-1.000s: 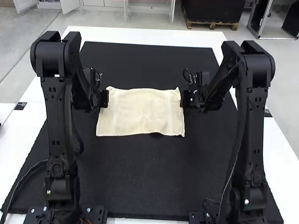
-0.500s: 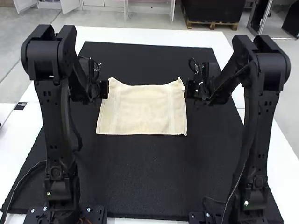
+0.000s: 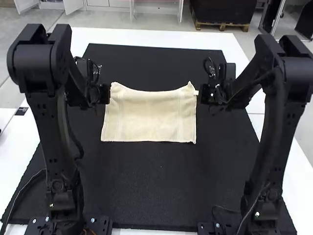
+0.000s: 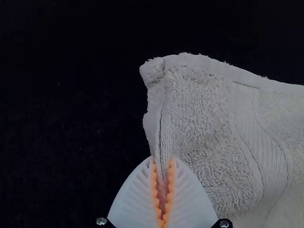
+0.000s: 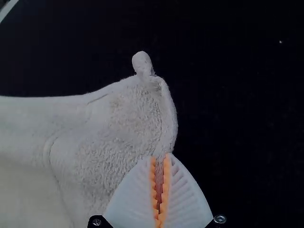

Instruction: Fold the towel.

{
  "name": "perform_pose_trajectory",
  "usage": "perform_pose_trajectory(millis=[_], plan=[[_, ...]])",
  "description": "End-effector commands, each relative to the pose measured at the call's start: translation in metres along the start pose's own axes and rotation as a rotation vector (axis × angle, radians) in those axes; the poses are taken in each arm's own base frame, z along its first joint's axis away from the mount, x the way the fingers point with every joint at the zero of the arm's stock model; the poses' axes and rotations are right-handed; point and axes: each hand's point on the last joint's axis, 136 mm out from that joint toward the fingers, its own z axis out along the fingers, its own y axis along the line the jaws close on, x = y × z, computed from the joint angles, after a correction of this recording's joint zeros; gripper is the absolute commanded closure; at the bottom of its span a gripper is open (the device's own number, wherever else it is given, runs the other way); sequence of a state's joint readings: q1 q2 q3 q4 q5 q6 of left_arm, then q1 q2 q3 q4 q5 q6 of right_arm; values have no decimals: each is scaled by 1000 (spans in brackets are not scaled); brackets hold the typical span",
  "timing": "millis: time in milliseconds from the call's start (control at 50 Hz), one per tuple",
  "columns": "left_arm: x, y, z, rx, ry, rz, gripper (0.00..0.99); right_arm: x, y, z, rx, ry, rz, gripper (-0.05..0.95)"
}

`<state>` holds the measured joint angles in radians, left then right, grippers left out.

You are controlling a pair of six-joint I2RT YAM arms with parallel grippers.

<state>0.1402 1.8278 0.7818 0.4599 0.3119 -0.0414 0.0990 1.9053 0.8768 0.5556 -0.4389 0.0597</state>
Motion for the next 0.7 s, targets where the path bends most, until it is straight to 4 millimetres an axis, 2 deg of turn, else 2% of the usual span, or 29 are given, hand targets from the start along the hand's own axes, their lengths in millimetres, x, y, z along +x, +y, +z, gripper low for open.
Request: perform_pose_trajectory(millis=[0,300,500,680], plan=[[-9,-1,-11,8,-23,12,977,-13,5,-14,-20,-24,-2,916],[-7,-11,-35,15,-1,32,977,-1,21,-37,-45,18,19,915],[9,-15,-48,17,45,18,977,7,28,-52,-50,41,29,915],[12,-20,-61,17,64,26,977,15,35,-64,-63,58,37,916]])
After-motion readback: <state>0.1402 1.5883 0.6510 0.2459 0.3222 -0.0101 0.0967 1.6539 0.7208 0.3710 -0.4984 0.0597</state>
